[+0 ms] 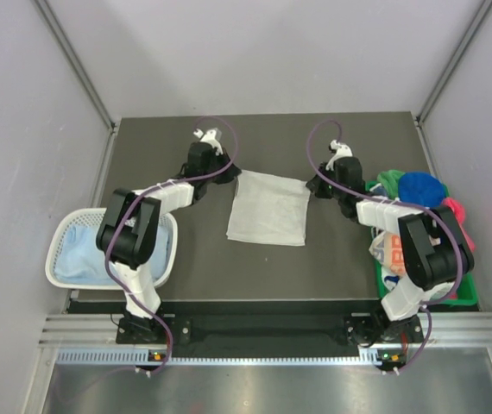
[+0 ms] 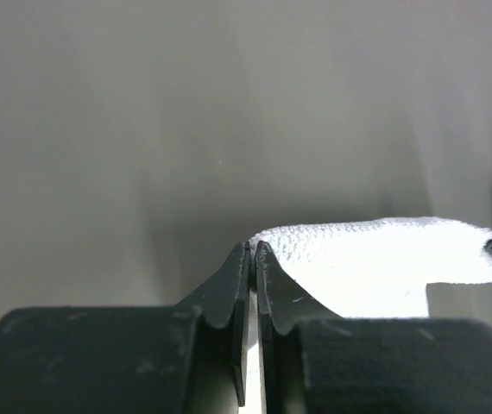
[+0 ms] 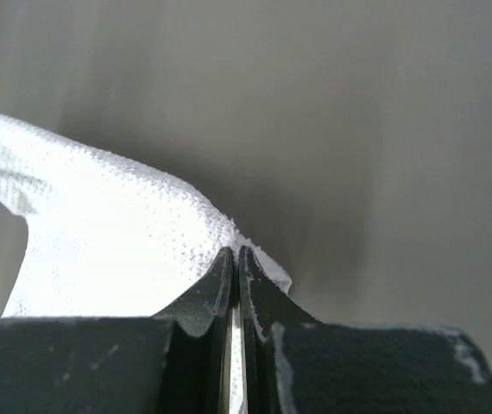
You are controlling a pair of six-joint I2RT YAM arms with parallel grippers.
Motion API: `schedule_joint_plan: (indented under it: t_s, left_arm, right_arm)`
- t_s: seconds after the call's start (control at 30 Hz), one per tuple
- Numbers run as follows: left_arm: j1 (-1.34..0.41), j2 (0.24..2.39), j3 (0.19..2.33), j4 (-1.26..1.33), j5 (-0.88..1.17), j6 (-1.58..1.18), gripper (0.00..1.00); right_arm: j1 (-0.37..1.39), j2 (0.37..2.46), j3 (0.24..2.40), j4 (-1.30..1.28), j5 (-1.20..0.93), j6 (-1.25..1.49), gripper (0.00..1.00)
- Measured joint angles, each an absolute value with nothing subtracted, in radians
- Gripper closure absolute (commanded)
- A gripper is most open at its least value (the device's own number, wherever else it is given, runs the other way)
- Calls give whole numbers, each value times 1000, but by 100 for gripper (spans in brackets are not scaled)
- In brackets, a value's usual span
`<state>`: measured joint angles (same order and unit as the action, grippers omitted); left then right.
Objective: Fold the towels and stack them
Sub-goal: Fold the towel
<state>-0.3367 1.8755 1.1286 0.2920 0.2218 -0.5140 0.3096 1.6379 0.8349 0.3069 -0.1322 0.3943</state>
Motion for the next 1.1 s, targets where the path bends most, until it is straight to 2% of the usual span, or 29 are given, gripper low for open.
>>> schedule_joint_plan:
  t_s: [0.2, 0.27, 0.4, 0.43, 0.53, 0.6, 0.63, 0.73, 1.1]
  left_arm:
    - [-337, 1869, 1093, 289, 221, -483, 87]
    - [-337, 1869, 1092, 288, 221, -475, 83]
    - [-337, 1868, 1092, 285, 217, -464, 54]
    - [-337, 1866, 1090, 284, 215, -465, 53]
    - [-337, 1846, 1083, 264, 193, -469, 55]
    - [-337, 1822, 1076, 247, 181, -470, 59]
    - [-337, 1802, 1075, 226, 169, -472, 68]
    - [-342, 1758, 1075, 188, 157, -479, 78]
    - [-461, 1792, 1075, 88, 88, -535, 85]
  right_arm:
    - [339, 1620, 822, 316, -120, 394, 99]
    - [352, 1610, 817, 322, -113, 393, 99]
    - [383, 1596, 810, 330, -96, 393, 99]
    - [389, 1596, 810, 332, -94, 392, 99]
    - [397, 1596, 810, 334, -86, 393, 99]
    - [397, 1596, 810, 334, -78, 393, 99]
    - [397, 1596, 810, 334, -75, 393, 99]
    - [397, 1596, 810, 334, -68, 392, 100]
    - [397, 1596, 810, 334, -54, 393, 100]
